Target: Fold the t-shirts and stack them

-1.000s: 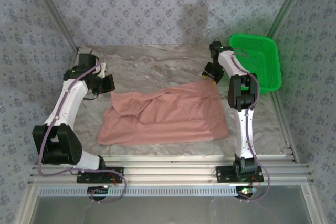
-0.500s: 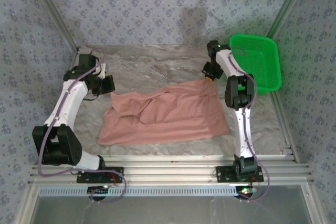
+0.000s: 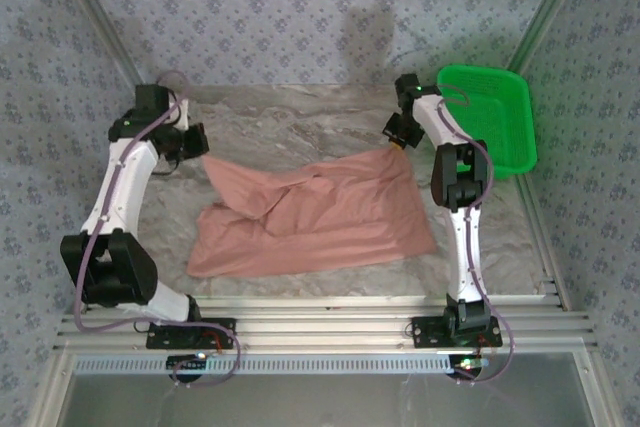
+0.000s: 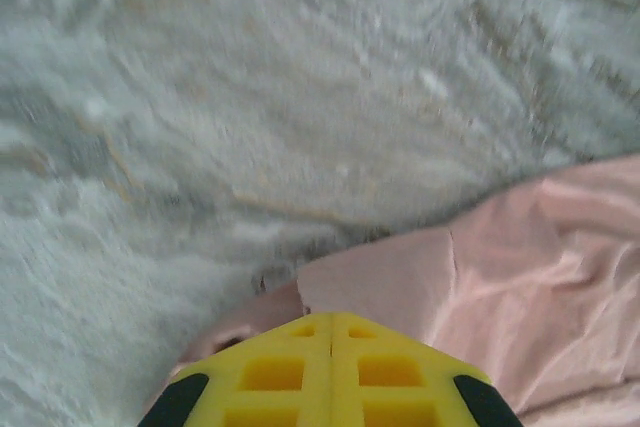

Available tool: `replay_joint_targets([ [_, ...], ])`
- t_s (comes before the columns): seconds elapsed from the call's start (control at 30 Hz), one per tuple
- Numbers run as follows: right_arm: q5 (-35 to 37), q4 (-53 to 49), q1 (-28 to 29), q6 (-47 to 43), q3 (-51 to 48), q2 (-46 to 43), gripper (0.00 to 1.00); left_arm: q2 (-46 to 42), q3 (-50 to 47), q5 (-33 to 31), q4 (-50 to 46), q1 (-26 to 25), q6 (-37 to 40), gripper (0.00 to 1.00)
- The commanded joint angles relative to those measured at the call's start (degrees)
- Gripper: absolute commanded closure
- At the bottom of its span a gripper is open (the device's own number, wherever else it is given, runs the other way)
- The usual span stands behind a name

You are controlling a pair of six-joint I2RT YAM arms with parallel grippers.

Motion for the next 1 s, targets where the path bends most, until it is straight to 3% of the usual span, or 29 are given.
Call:
replay_joint_targets([
  [0.0, -1.0, 2.7, -1.4, -1.7, -0.4, -4.4, 1.00, 3.0, 6.2, -1.0, -0.1, 1.8, 1.1, 1.00],
  [0.63, 0.0, 10.5, -3.2, -6.3, -6.5, -9.2, 1.00, 23.5, 38.0, -6.5, -3.7, 2.5, 8.4, 1.00],
  [0.97, 0.7, 11.3, -3.2, -6.8, -5.9, -7.7, 1.00, 33.4, 49.0, -10.6, -1.1, -3.0, 9.3, 1.00],
])
